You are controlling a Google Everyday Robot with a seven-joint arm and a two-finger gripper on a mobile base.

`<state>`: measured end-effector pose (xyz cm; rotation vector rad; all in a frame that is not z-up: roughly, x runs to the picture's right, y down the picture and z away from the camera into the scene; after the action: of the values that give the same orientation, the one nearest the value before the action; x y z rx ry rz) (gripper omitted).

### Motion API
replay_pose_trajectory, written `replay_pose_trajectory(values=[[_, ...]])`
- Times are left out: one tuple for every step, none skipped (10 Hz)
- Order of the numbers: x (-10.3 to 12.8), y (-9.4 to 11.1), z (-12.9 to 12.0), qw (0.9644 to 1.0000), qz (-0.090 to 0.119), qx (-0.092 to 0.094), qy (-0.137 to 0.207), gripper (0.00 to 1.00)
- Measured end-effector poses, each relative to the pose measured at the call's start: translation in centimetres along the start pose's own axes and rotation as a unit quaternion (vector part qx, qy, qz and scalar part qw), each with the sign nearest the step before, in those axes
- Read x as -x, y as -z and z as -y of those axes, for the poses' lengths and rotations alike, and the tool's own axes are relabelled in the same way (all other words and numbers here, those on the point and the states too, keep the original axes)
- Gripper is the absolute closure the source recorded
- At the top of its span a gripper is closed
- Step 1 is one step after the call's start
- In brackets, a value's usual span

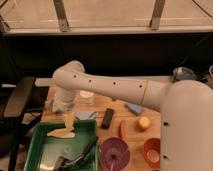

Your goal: Place banana in purple bowl

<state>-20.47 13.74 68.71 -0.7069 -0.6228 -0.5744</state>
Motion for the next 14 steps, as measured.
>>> replay_pose_trajectory(values=[[-0.1,0.0,-0.1,1.0,-0.001,0.001,0.001,0.29],[-0.1,-0.2,-0.2,0.9998,-0.008,0.014,0.011,0.29],[0.4,-1.1,-0.2,0.9982,-0.013,0.045,0.037,0.29],[0.6,-1.7,-0.2,0.9963,-0.016,0.067,0.052,0.29],[1.2,-3.1,-0.2,0.9916,-0.015,0.102,0.078,0.29],[1.4,-3.9,-0.3,0.9903,-0.013,0.109,0.085,0.29],[1.5,-4.8,-0.6,0.9891,-0.01,0.116,0.09,0.29],[1.7,-5.8,-0.9,0.9879,-0.01,0.121,0.097,0.29],[1.9,-6.3,-1.0,0.9879,-0.012,0.118,0.099,0.29],[1.9,-6.6,-1.1,0.9882,-0.017,0.116,0.099,0.29],[2.2,-7.3,-1.2,0.9883,-0.025,0.112,0.1,0.29],[2.3,-7.7,-1.3,0.9885,-0.029,0.109,0.1,0.29],[2.2,-8.2,-1.4,0.989,-0.034,0.105,0.099,0.29],[2.0,-8.7,-1.6,0.9895,-0.042,0.1,0.096,0.29]])
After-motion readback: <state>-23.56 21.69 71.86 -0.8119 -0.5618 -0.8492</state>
